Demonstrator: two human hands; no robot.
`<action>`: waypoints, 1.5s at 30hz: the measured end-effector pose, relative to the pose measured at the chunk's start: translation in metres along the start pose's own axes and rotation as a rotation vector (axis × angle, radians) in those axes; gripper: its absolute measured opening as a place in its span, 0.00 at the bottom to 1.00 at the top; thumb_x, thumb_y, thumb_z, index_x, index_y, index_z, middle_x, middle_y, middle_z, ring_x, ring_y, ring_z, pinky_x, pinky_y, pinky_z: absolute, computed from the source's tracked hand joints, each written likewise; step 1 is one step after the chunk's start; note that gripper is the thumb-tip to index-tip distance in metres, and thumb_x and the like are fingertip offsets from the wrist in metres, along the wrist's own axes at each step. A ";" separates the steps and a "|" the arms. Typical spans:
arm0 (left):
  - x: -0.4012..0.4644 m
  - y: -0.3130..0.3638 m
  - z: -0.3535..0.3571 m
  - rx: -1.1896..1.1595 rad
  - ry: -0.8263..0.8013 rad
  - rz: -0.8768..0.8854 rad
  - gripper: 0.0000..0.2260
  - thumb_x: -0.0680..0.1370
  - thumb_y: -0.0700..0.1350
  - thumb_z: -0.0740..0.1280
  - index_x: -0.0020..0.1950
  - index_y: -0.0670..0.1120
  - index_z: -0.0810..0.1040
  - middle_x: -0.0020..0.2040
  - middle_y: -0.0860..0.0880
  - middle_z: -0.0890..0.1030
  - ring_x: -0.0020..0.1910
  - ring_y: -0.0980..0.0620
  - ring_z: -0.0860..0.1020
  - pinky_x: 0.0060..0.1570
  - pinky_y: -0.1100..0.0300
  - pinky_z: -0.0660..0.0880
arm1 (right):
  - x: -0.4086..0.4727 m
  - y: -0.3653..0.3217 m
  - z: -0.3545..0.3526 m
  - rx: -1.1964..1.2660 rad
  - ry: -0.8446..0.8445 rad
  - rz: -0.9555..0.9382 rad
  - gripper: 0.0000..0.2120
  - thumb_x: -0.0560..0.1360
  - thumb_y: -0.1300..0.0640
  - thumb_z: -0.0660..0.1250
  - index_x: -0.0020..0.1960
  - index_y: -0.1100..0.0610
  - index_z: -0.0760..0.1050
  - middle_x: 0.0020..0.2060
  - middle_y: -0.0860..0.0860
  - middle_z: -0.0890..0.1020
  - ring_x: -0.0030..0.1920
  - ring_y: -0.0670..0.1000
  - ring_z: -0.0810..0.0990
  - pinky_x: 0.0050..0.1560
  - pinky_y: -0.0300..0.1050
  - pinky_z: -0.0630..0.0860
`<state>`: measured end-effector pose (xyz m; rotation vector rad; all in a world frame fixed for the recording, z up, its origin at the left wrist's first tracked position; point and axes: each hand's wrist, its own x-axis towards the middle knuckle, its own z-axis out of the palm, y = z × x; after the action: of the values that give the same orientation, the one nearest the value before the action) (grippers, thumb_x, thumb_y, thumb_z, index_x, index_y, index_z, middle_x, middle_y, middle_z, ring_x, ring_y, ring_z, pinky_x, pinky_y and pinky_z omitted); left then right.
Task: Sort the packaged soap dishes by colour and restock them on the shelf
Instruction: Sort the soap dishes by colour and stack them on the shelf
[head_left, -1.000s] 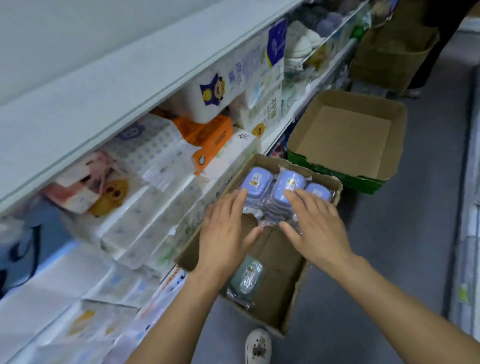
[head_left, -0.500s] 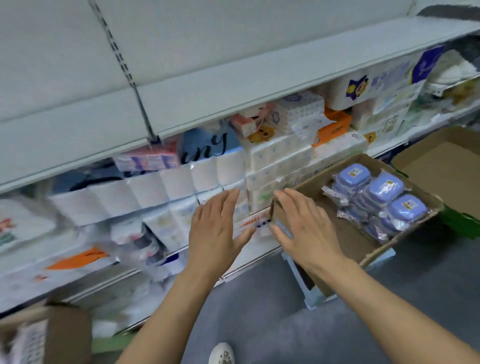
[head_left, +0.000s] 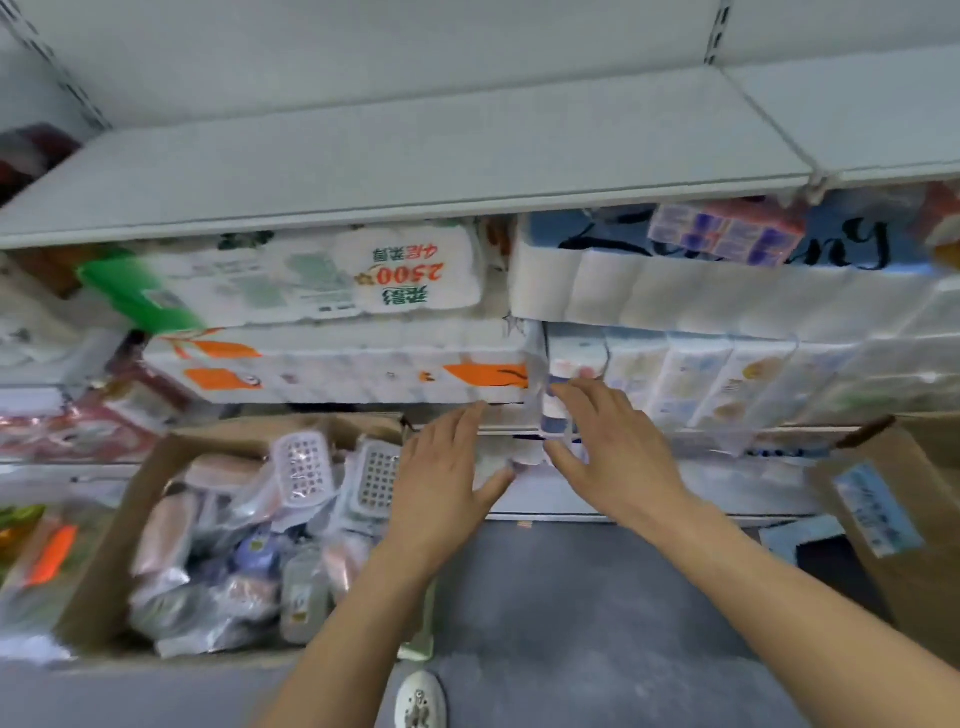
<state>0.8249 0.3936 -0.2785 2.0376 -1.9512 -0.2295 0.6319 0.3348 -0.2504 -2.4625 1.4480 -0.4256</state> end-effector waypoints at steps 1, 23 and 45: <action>-0.005 -0.026 -0.004 -0.002 -0.016 -0.032 0.35 0.74 0.66 0.55 0.75 0.46 0.66 0.69 0.44 0.73 0.65 0.42 0.73 0.61 0.45 0.72 | 0.010 -0.020 0.017 0.016 -0.025 -0.012 0.26 0.76 0.49 0.66 0.72 0.53 0.66 0.68 0.52 0.72 0.61 0.59 0.74 0.49 0.54 0.75; -0.102 -0.377 0.024 0.065 -0.461 -0.431 0.29 0.79 0.57 0.63 0.77 0.51 0.60 0.69 0.49 0.71 0.66 0.46 0.71 0.63 0.52 0.67 | 0.110 -0.215 0.269 0.113 -0.589 0.091 0.23 0.80 0.49 0.60 0.73 0.48 0.61 0.69 0.50 0.70 0.65 0.51 0.71 0.57 0.49 0.73; -0.083 -0.414 0.116 -0.273 -0.660 -0.694 0.17 0.78 0.54 0.66 0.66 0.53 0.75 0.62 0.51 0.80 0.61 0.46 0.77 0.60 0.54 0.72 | 0.144 -0.228 0.352 -0.576 -0.729 -0.571 0.16 0.75 0.64 0.65 0.61 0.53 0.77 0.60 0.53 0.71 0.57 0.55 0.73 0.40 0.47 0.66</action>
<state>1.1733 0.4731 -0.5323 2.5534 -1.2679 -1.3821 1.0131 0.3401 -0.4772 -2.9470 0.5996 0.8445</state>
